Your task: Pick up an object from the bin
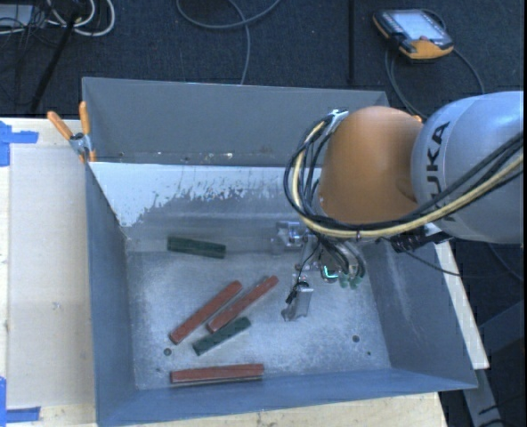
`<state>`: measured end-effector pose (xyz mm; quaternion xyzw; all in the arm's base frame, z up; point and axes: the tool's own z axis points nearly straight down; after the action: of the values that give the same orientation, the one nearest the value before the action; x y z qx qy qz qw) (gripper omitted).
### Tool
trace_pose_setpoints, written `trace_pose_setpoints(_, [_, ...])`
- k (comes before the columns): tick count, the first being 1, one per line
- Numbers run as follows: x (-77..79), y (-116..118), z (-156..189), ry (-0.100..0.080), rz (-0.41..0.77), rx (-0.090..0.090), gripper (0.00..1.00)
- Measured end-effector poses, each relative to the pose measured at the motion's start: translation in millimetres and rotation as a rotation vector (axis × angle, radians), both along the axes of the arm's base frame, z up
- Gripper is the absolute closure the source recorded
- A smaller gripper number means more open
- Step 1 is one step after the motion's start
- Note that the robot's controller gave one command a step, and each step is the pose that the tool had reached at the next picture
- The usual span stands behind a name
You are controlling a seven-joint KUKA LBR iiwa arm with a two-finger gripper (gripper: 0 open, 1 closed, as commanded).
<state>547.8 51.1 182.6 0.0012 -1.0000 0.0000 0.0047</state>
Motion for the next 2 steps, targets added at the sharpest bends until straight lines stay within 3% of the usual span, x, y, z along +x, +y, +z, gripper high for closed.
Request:
trace_pose_setpoints(1, [1.7, -0.2, 3.5, -0.007, -0.001, 0.0, 0.0])
trace_pose_setpoints(2, [12.3, 15.4, -40.5, -0.015, 0.05, 0.0, 0.0])
